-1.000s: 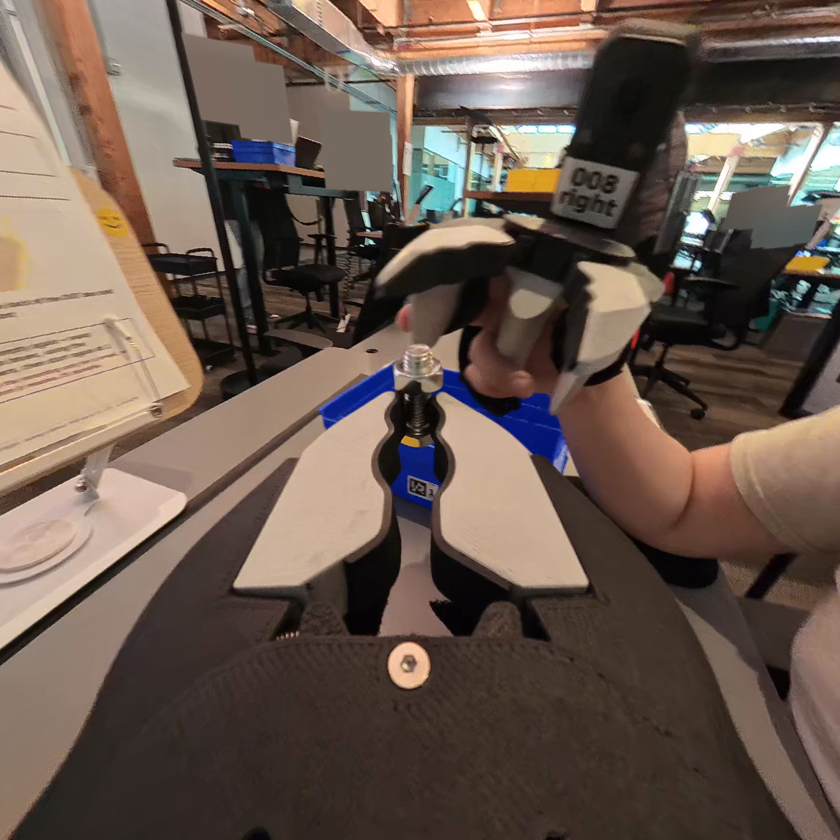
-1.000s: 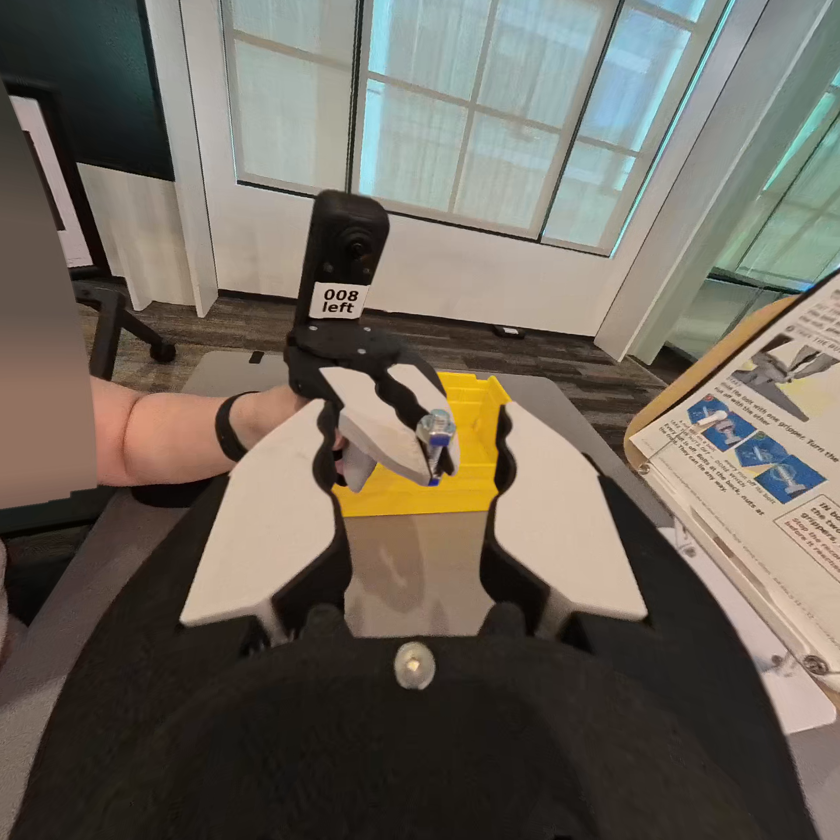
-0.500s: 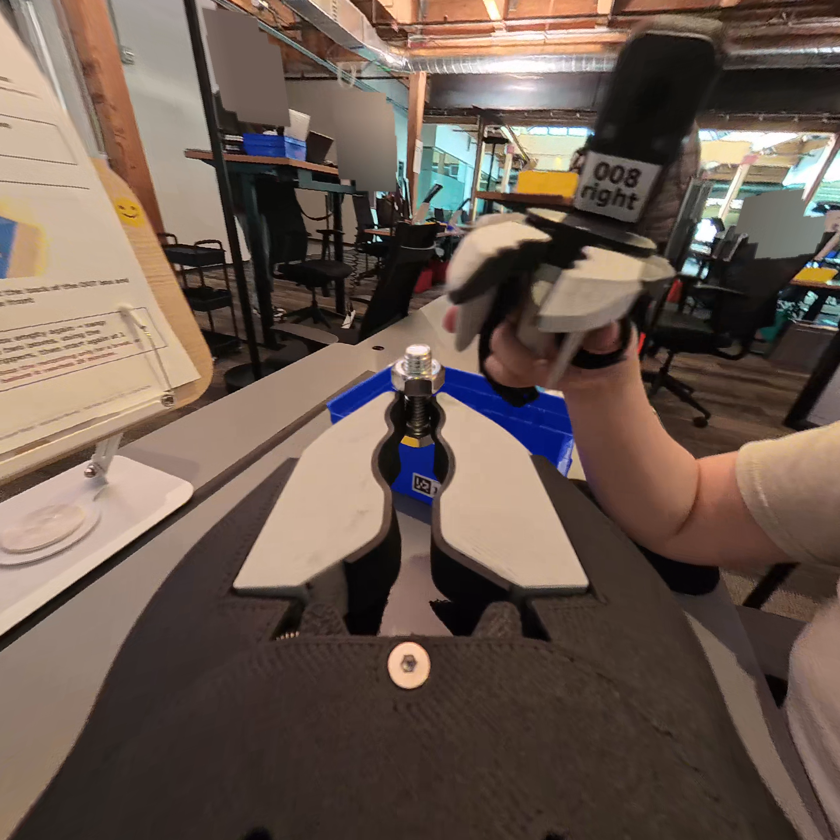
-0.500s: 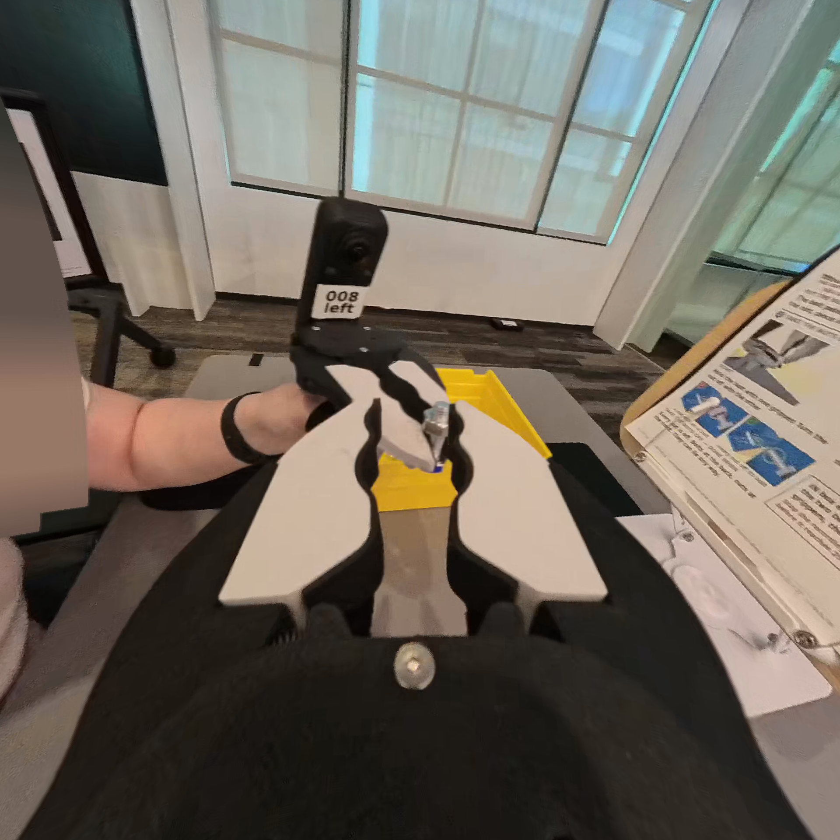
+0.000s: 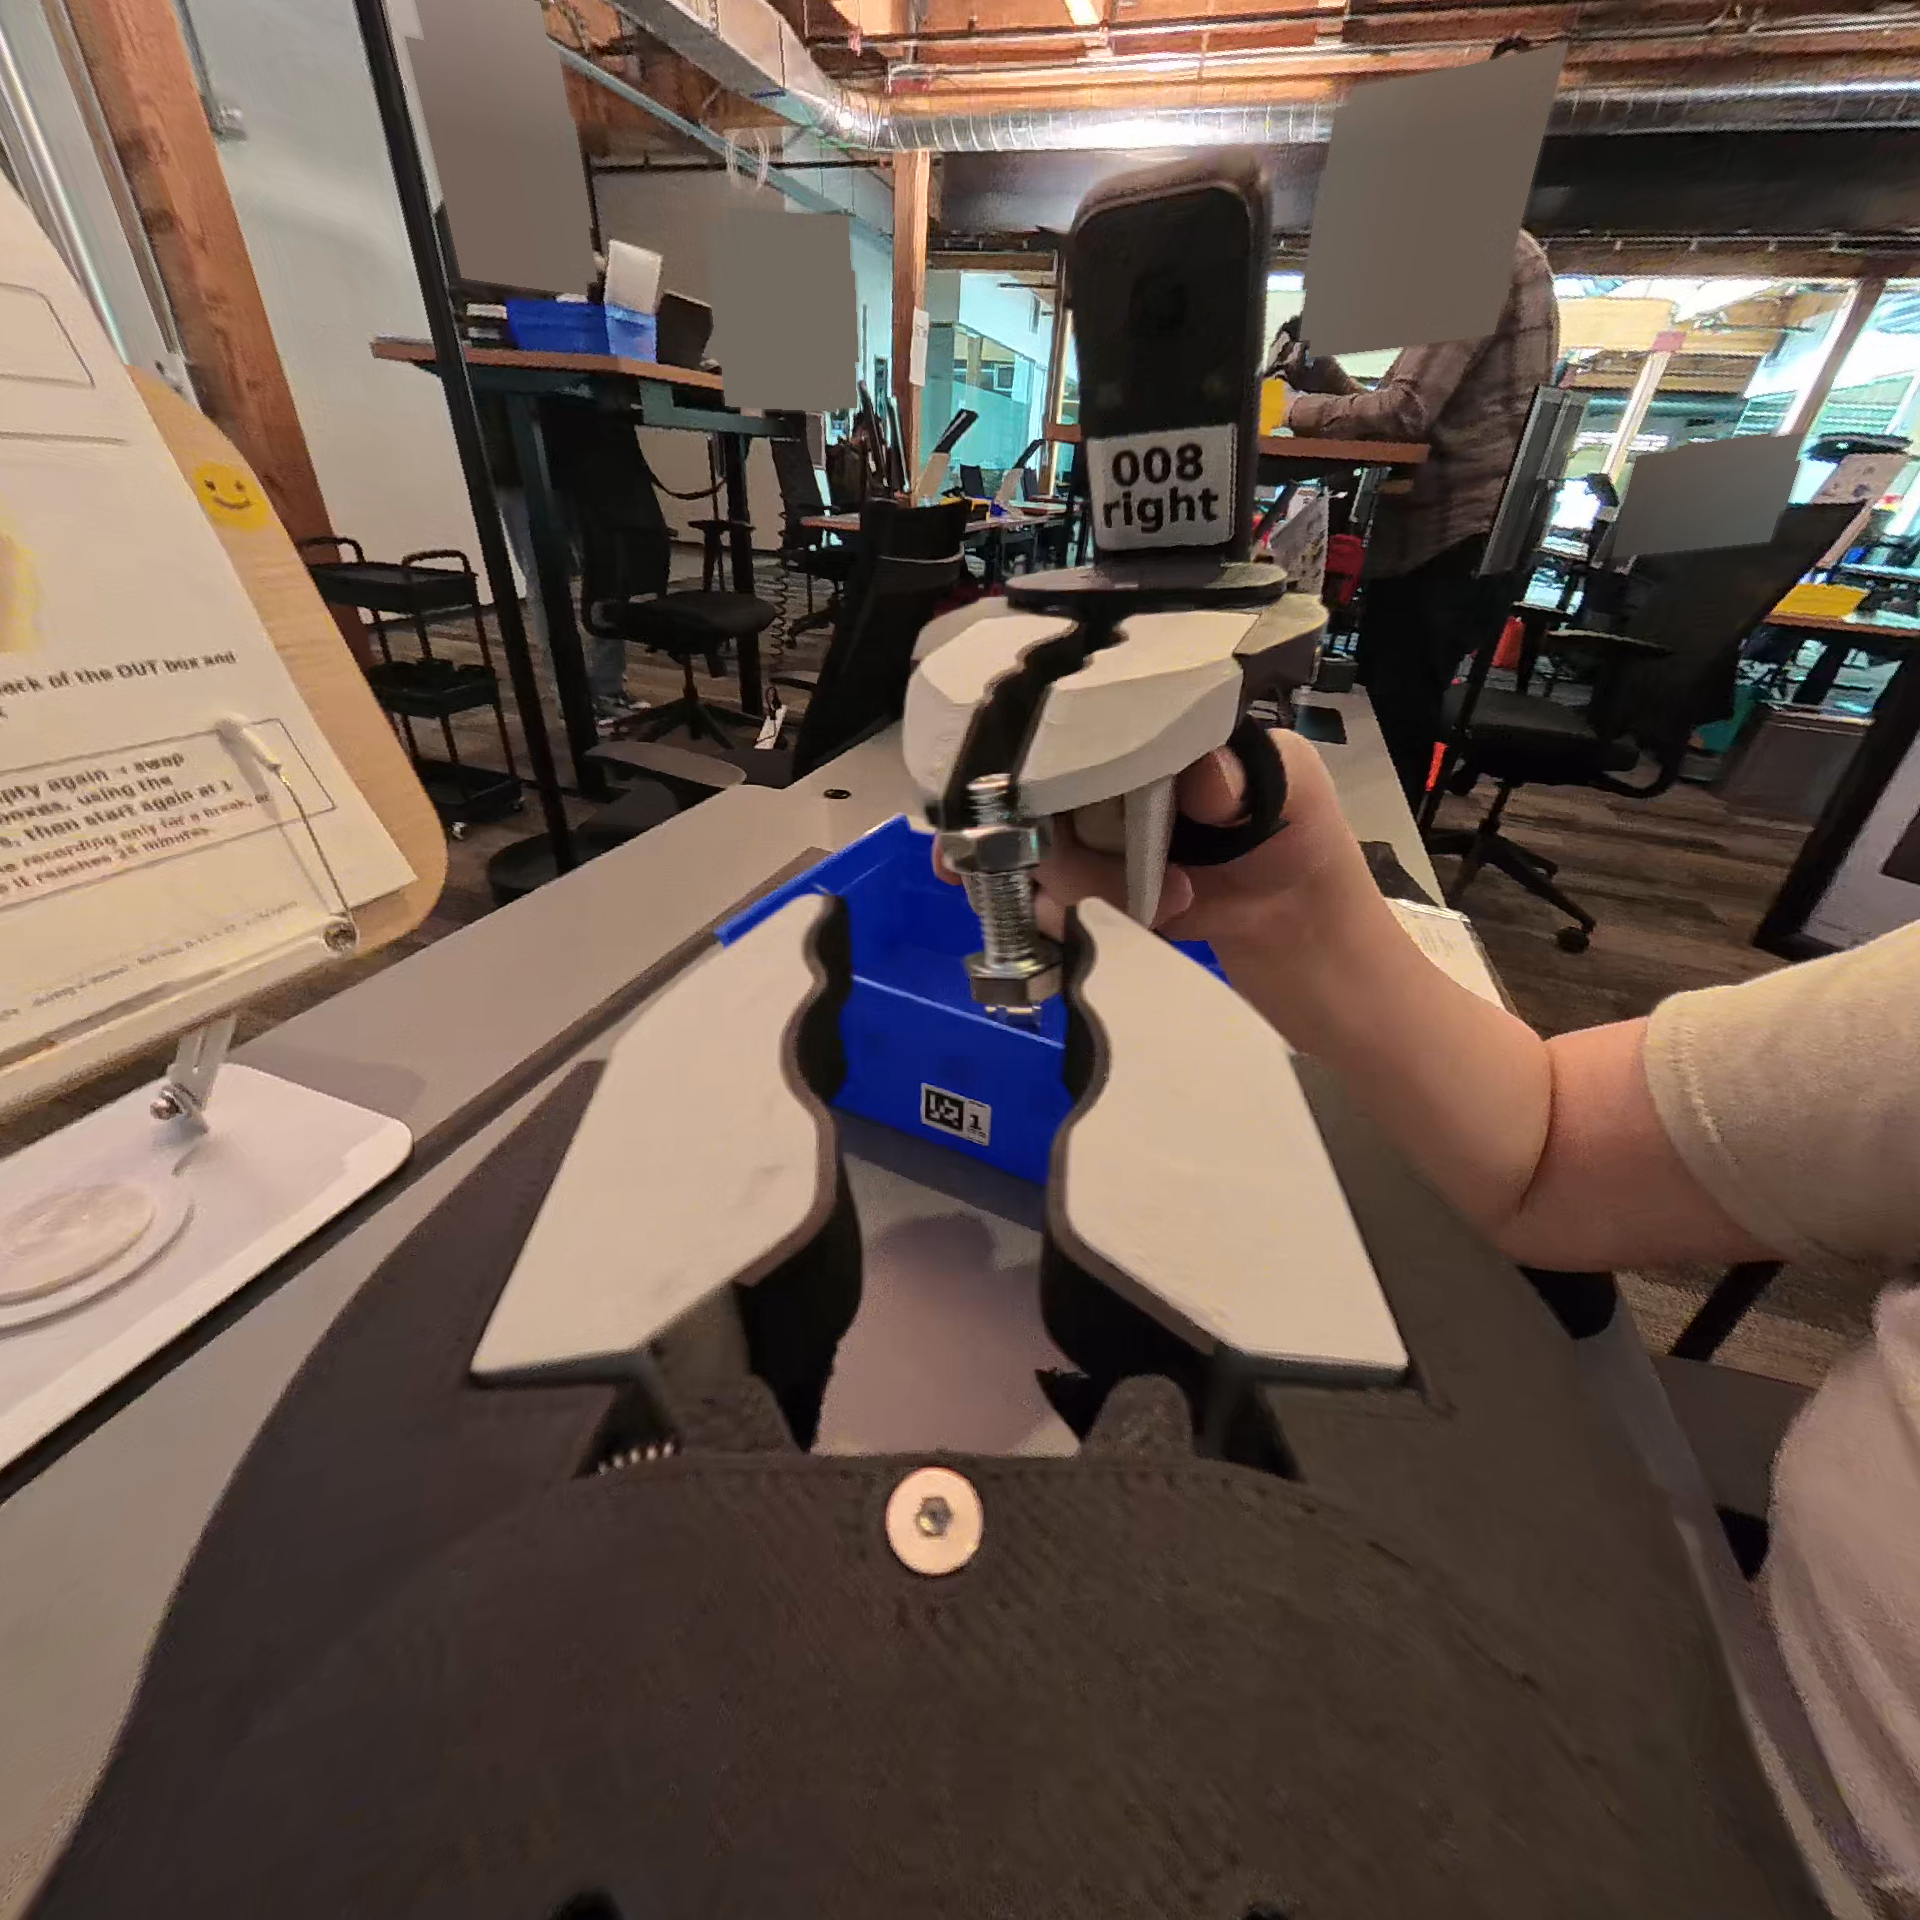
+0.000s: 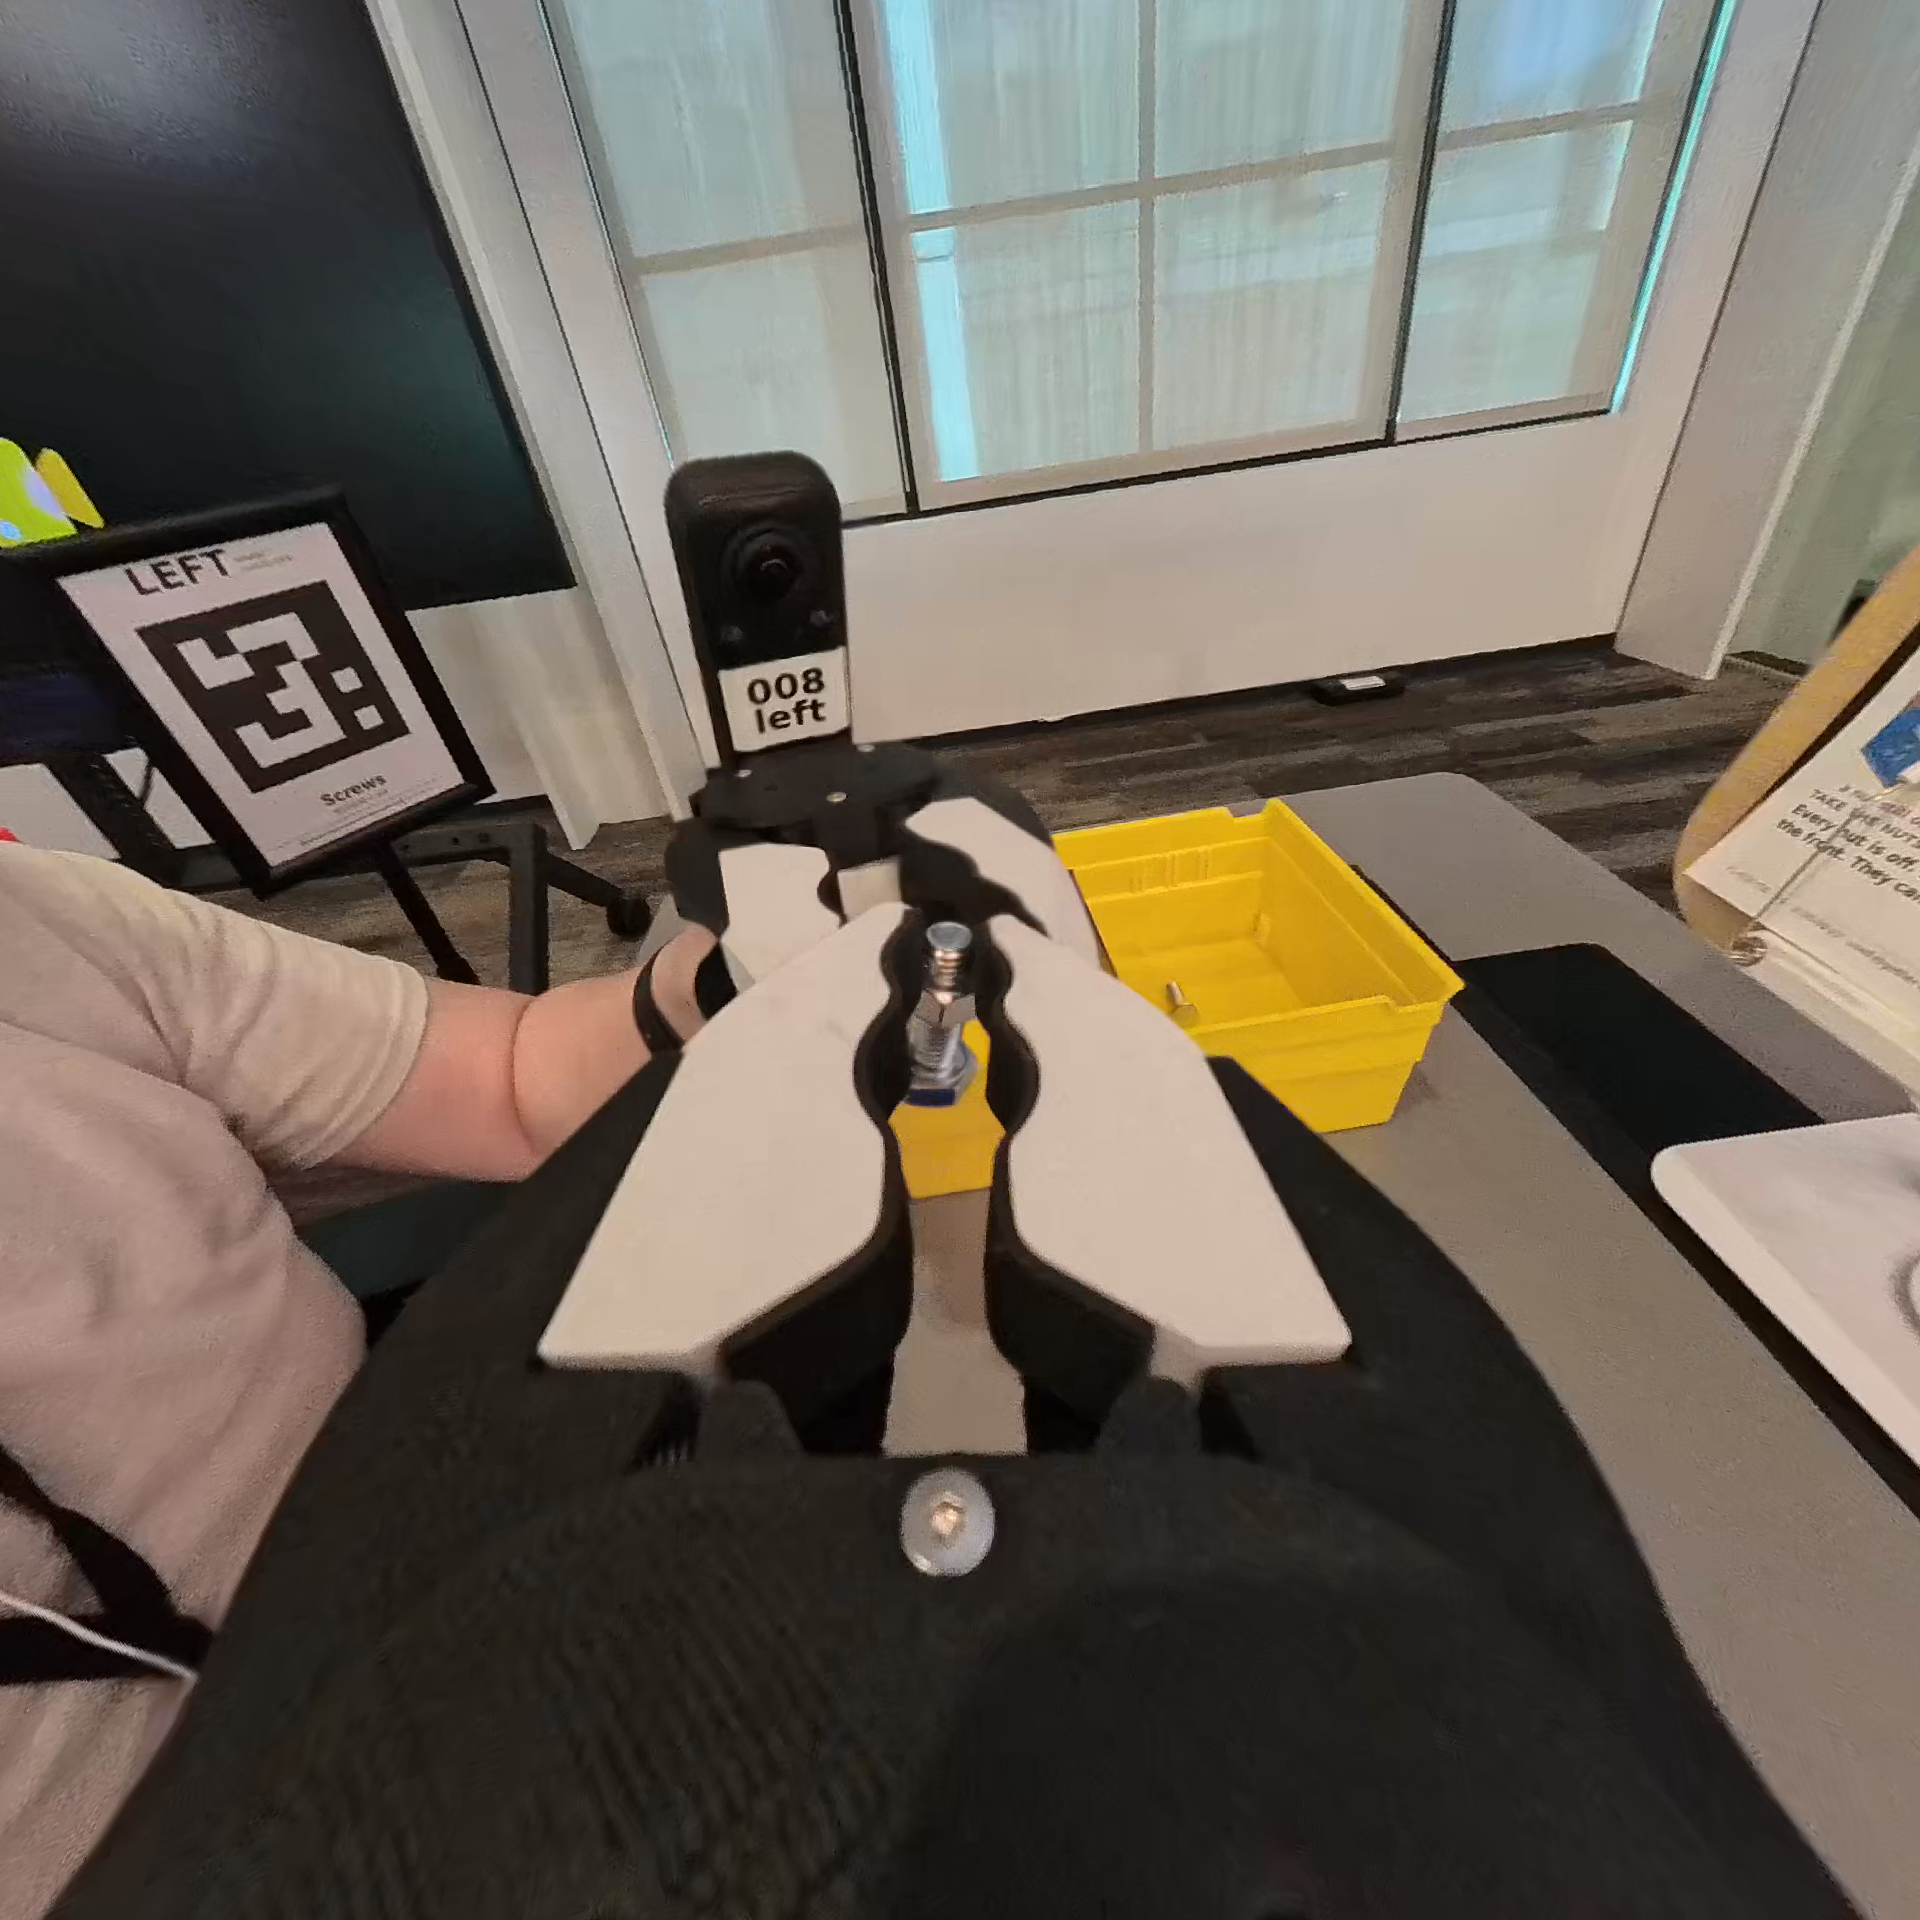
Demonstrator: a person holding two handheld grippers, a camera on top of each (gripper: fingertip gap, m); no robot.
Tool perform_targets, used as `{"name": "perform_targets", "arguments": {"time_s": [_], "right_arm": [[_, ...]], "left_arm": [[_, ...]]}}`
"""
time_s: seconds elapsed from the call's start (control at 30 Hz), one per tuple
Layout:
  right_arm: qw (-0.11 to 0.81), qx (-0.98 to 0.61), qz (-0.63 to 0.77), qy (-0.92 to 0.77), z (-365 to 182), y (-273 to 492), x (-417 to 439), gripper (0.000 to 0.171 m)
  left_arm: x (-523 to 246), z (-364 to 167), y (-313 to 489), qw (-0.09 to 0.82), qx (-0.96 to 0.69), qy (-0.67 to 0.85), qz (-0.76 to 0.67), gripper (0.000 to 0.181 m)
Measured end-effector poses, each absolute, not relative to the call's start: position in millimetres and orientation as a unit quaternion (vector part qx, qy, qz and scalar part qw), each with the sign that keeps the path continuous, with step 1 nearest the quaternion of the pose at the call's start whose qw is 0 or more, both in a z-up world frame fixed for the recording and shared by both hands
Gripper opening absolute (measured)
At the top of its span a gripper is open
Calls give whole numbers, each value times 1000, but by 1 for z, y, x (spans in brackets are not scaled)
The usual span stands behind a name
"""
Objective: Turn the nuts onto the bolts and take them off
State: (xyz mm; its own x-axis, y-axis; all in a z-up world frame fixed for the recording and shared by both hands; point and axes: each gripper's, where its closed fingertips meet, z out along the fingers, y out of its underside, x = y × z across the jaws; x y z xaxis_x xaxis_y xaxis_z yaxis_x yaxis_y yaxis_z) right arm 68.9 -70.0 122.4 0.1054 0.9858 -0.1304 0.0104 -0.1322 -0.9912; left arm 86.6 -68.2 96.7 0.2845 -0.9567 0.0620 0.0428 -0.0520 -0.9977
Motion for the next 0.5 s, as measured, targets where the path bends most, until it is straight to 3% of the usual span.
{"name": "perform_targets", "arguments": {"time_s": [0.3,0.5], "right_arm": [[514,-546,475,-461,125,-72,69,10],[511,-535,469,-482,124,-79,67,9]], "left_arm": [[86,89,-76,481,-589,414,-500,49],[98,82,-88,471,-573,449,-498,24]]}}
